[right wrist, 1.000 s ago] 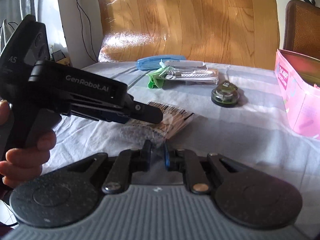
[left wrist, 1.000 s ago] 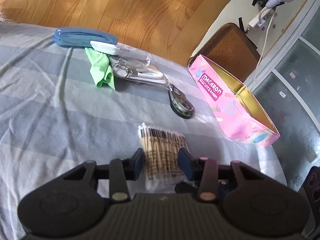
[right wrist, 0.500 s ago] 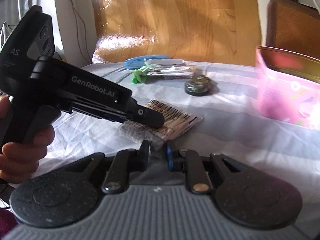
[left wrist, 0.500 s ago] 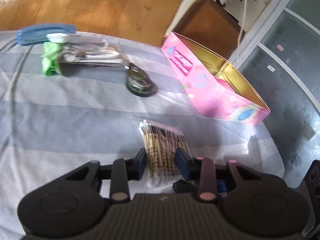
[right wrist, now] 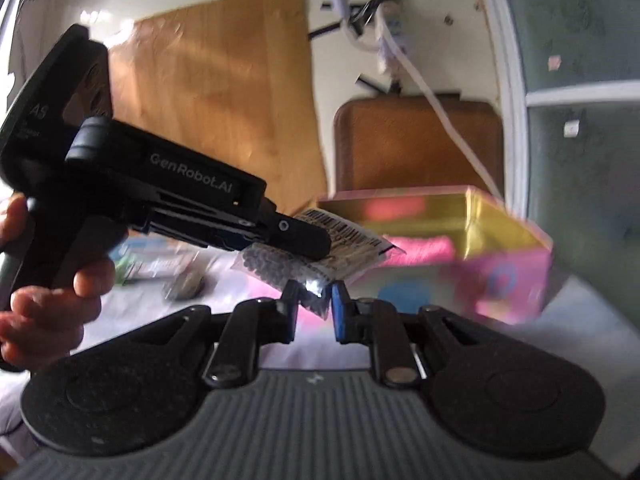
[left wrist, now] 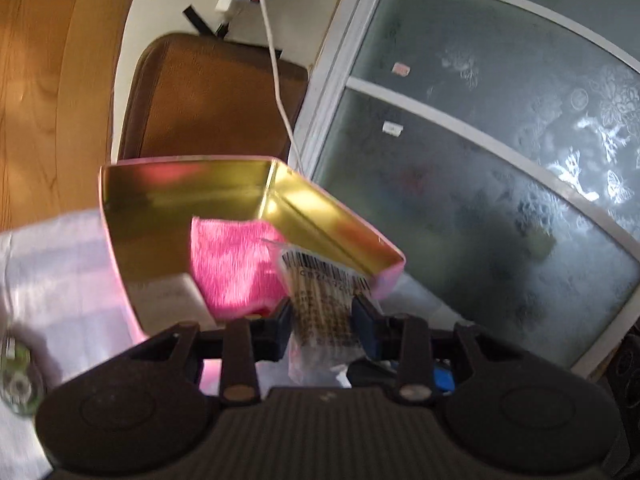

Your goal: Organize soft objects

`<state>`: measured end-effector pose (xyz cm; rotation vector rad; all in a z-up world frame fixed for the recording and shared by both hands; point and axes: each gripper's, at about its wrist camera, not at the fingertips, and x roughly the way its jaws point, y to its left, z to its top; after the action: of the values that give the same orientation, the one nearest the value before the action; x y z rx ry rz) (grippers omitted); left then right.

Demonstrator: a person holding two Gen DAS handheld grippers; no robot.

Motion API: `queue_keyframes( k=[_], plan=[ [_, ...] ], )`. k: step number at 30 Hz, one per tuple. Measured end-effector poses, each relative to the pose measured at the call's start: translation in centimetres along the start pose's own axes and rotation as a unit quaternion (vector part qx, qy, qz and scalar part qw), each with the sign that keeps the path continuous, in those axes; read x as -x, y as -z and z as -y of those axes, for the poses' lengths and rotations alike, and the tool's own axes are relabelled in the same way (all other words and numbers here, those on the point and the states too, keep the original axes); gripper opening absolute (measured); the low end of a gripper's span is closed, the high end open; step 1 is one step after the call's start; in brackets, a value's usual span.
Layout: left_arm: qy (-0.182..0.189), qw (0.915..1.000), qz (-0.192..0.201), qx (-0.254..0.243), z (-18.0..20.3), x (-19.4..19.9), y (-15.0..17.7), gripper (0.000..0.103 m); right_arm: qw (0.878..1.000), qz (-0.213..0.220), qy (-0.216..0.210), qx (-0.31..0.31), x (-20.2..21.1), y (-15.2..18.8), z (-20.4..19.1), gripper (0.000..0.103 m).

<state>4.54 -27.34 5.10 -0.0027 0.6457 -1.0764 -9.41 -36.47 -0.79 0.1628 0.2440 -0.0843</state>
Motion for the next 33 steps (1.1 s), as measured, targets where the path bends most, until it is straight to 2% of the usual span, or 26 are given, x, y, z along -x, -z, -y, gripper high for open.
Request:
queue_keyframes(
  k=[2,4,7,9,11,14,18,19,21,24,27,29,31,33],
  plan=[
    [-0.021,0.9996,0.011,-0.014,-0.2,-2.0,-1.9,0.033,1.000,0.004,0.010,-0.004,-2.9,-0.9,0.9,0.020],
    [-0.050,0.9987,0.000,-0.008,-1.0,-4.6,-2.6,0.034,1.000,-0.015,0.023,-0.004,-5.9,-1.0,1.4,0.020],
    [-0.117,0.9927,-0.020,-0.023,-2.2,-7.6,-2.4,0.042,0.997,-0.049,0.052,0.006,-9.0,-0.1,1.6,0.022],
    [-0.147,0.9878,-0.036,-0.035,-2.7,-8.6,-1.9,0.043,0.996,-0.049,0.076,0.014,-9.8,0.4,1.4,0.024],
    [-0.163,0.9853,-0.041,-0.029,-3.1,-8.8,-1.3,0.044,0.995,-0.049,0.080,0.012,-9.9,0.5,1.3,0.039],
    [-0.156,0.9872,-0.023,-0.024,-2.9,-6.9,-1.5,0.044,0.997,-0.027,0.067,0.002,-8.2,0.3,1.0,0.039],
    [-0.138,0.9893,0.037,-0.030,-1.8,-1.2,-1.0,0.046,0.996,0.066,0.052,0.007,-3.8,0.2,-1.4,0.039],
    [-0.132,0.9895,0.052,-0.028,-1.8,0.8,-0.3,0.046,0.996,0.075,0.041,0.005,-3.0,0.6,-2.0,0.040],
    [-0.132,0.9887,0.068,-0.025,-2.3,4.0,1.5,0.048,0.997,0.074,0.012,0.001,-2.2,1.5,-3.4,0.040],
    [-0.167,0.9839,0.063,-0.008,-5.2,8.1,5.3,0.049,0.997,0.024,-0.067,0.003,-2.5,2.6,-5.9,0.040],
    [-0.243,0.9691,0.018,0.041,-10.0,10.5,8.8,0.048,0.988,-0.050,-0.140,0.034,-4.3,3.5,-9.4,0.040],
    [-0.299,0.9506,-0.005,0.084,-13.5,12.1,10.8,0.047,0.981,-0.095,-0.161,0.057,-5.9,4.0,-11.8,0.041],
    [-0.351,0.9300,-0.012,0.110,-16.1,13.8,12.3,0.047,0.976,-0.120,-0.168,0.071,-7.5,4.2,-13.6,0.040],
    [-0.390,0.9129,-0.002,0.122,-17.8,15.4,13.4,0.047,0.970,-0.147,-0.187,0.041,-9.4,3.4,-14.5,0.040]
  ],
)
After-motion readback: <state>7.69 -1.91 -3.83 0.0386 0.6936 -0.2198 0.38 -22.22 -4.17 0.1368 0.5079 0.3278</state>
